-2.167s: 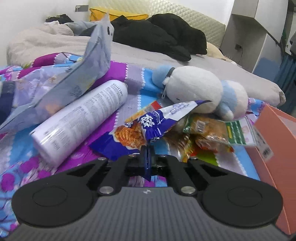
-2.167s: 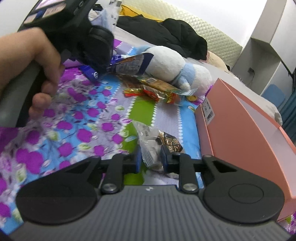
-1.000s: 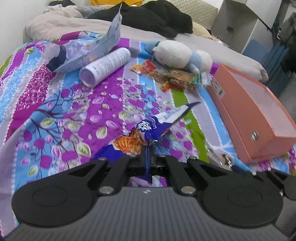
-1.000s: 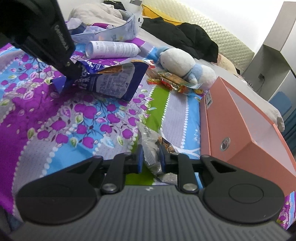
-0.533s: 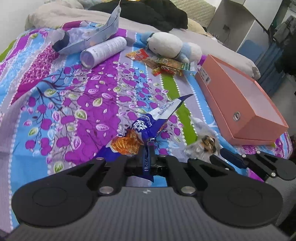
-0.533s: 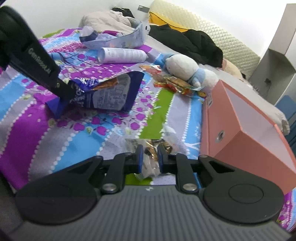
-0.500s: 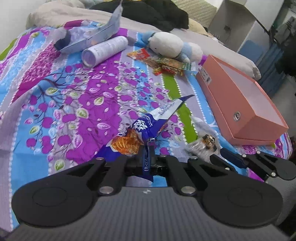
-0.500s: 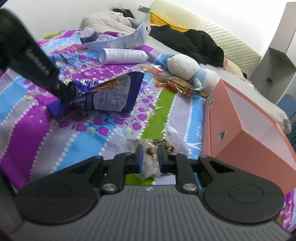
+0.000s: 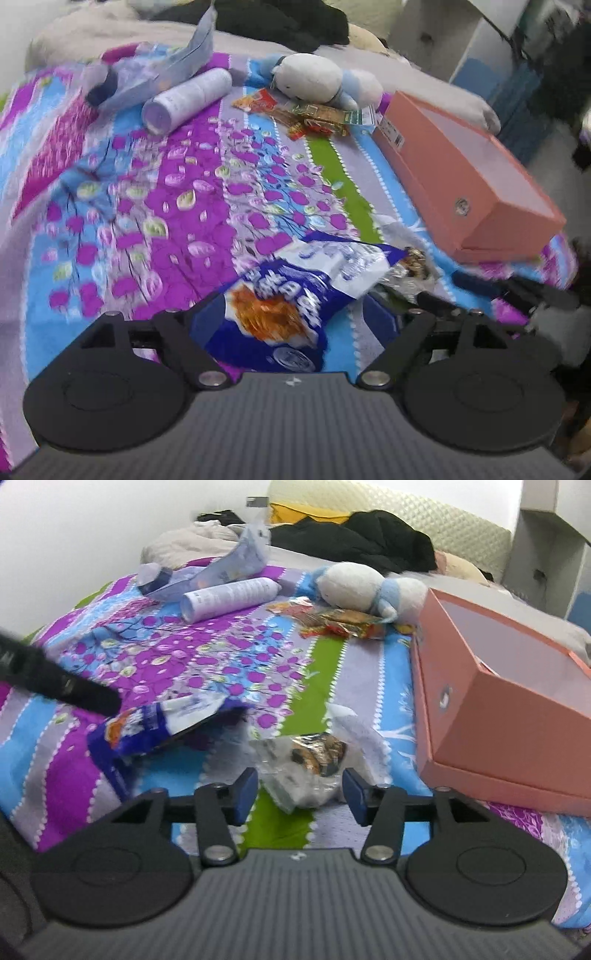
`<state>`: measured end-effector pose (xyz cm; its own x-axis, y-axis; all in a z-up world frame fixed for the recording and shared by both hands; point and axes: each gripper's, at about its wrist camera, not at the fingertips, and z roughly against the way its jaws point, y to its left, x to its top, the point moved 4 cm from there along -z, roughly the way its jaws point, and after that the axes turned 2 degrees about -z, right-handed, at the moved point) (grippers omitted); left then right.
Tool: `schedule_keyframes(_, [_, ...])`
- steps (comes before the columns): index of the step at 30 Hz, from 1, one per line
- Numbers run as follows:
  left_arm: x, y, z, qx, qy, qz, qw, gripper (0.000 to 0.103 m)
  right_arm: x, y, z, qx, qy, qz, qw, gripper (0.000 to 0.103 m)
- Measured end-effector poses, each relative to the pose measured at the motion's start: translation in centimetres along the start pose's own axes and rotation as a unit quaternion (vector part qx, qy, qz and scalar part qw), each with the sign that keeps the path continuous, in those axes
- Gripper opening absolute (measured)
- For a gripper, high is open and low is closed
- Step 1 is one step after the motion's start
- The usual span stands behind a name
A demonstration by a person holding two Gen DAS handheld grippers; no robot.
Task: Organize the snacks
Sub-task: 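Carry the blue chip bag and clear candy bag with both grippers over the pink box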
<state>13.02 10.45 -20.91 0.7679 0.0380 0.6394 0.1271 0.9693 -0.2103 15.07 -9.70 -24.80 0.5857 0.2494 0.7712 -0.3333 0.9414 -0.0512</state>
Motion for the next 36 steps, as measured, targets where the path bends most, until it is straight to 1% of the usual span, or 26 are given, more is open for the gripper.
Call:
schedule_keyframes(1, [0.3,-0.1,-0.3,0.005,0.0,-0.013,0.9999,0.088,0.1,-0.3,-0.2,0.001,0.001,-0.004,1.0,0.054])
schedule_keyframes(2, [0.6,-0.1,-0.7,0.008,0.002,-0.027,0.9996,0.09,0.2,-0.6,-0.4,0.002,0.001,-0.008,1.0,0.056])
schedule_keyframes(3, [1.0,-0.2,-1.1,0.002,0.003,-0.042,0.9991,0.091,0.4,-1.0,-0.6,0.003,-0.001,-0.015,1.0,0.068])
schedule_keyframes(4, [1.2,-0.3,-1.4,-0.004,0.002,-0.055,0.9985,0.092,0.6,-1.3,-0.8,0.004,-0.003,-0.022,1.0,0.075])
schedule_keyframes(5, [1.5,-0.3,-1.8,-0.002,0.006,-0.064,0.9979,0.092,0.8,-1.7,-0.9,0.007,-0.006,-0.032,0.999,0.082])
schedule_keyframes(7, [2.0,-0.2,-2.7,0.005,0.006,-0.084,0.9964,0.092,1.3,-2.2,-1.5,0.016,-0.006,-0.047,0.999,0.082])
schedule_keyframes(10, [2.3,-0.1,-4.2,-0.003,0.022,-0.098,0.9949,0.092,1.6,-2.6,-2.7,0.028,0.003,-0.063,0.998,0.082])
schedule_keyframes(11, [2.3,-0.1,-4.7,-0.009,0.022,-0.105,0.9942,0.092,1.7,-2.6,-3.2,0.029,0.006,-0.065,0.997,0.082])
schedule_keyframes(13, [2.1,0.1,-5.6,-0.005,0.032,-0.112,0.9932,0.092,1.8,-2.7,-4.1,0.021,0.006,-0.058,0.998,0.082])
schedule_keyframes(15, [1.8,0.3,-6.4,-0.019,0.044,-0.109,0.9929,0.092,1.7,-2.8,-5.0,0.025,0.018,-0.051,0.998,0.082])
schedule_keyframes(17, [1.4,0.6,-6.8,-0.024,0.05,-0.106,0.9928,0.092,1.5,-2.8,-5.9,0.052,0.038,-0.057,0.996,0.082])
schedule_keyframes(19, [1.1,0.7,-7.1,-0.02,0.055,-0.111,0.9922,0.092,1.3,-2.8,-6.0,0.055,0.041,-0.053,0.996,0.084])
schedule_keyframes(23, [0.9,1.1,-7.5,-0.028,0.053,-0.106,0.9926,0.092,0.9,-2.6,-6.1,0.066,0.044,-0.05,0.996,0.086])
schedule_keyframes(25, [0.7,1.2,-7.8,-0.03,0.057,-0.097,0.9932,0.092,0.6,-2.6,-6.1,0.068,0.047,-0.057,0.995,0.085])
schedule_keyframes(27, [0.5,1.3,-8.2,-0.032,0.06,-0.092,0.9934,0.091,0.2,-2.4,-6.3,0.073,0.052,-0.071,0.993,0.079])
schedule_keyframes(28, [0.5,1.2,-8.2,-0.03,0.058,-0.094,0.9934,0.091,0.2,-2.3,-6.2,0.069,0.049,-0.071,0.994,0.079])
schedule_keyframes(31, [0.2,0.9,-8.3,-0.022,0.052,-0.097,0.9936,0.087,0.2,-1.7,-5.9,0.064,0.045,-0.061,0.995,0.073])
schedule_keyframes(33, [0.2,0.5,-8.1,-0.019,0.049,-0.099,0.9937,0.077,0.4,-1.6,-5.7,0.059,0.044,-0.059,0.996,0.068])
schedule_keyframes(34, [0.1,0.2,-7.9,-0.015,0.046,-0.102,0.9936,0.075,0.6,-1.5,-5.5,0.056,0.043,-0.058,0.996,0.067])
schedule_keyframes(36, [0.0,-0.4,-7.5,-0.01,0.041,-0.106,0.9934,0.066,0.8,-1.4,-5.1,0.049,0.04,-0.055,0.996,0.063])
